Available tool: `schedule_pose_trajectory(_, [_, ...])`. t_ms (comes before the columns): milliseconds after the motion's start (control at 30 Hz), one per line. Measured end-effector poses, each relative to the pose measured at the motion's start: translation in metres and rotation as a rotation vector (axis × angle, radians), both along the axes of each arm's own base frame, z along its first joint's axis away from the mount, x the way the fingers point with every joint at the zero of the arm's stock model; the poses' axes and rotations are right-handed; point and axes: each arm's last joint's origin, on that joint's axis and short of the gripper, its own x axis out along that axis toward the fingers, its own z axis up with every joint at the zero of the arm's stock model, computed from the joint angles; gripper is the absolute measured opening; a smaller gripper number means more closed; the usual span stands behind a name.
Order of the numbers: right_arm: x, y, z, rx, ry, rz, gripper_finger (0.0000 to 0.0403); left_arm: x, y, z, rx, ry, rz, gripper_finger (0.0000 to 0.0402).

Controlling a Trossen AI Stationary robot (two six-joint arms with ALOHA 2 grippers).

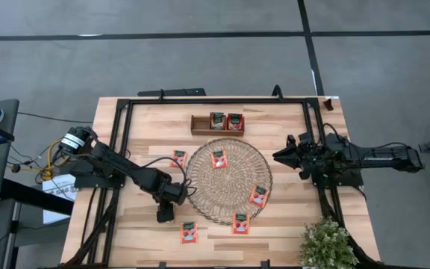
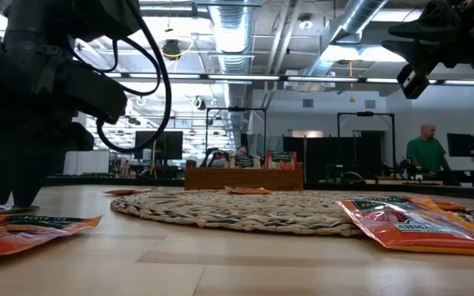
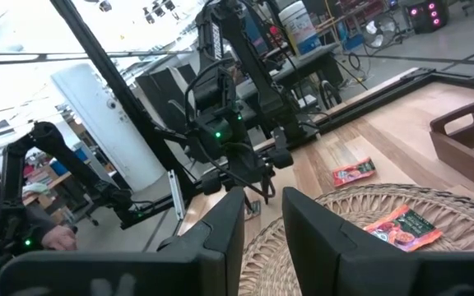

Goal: Pick & Place Tea
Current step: Put the brown tea bag into the middle section of the brown wooden organizer

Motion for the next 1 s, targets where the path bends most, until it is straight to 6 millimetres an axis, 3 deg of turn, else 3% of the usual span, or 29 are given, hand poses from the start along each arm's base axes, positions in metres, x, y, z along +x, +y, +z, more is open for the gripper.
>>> schedule_pose_trajectory(367, [0.0, 0.0, 0.0, 0.0, 0.0, 0.0, 0.0079, -0.003, -0.008, 0.0, 0.09, -0.036, -0.022, 0.0156])
schedule_pose_trajectory(1000, [0.0, 0.0, 0.0, 0.0, -0.001, -0.001, 0.0079, -0.004, -0.014, 0.002, 0.143, -0.053, -0.04, 0.0067])
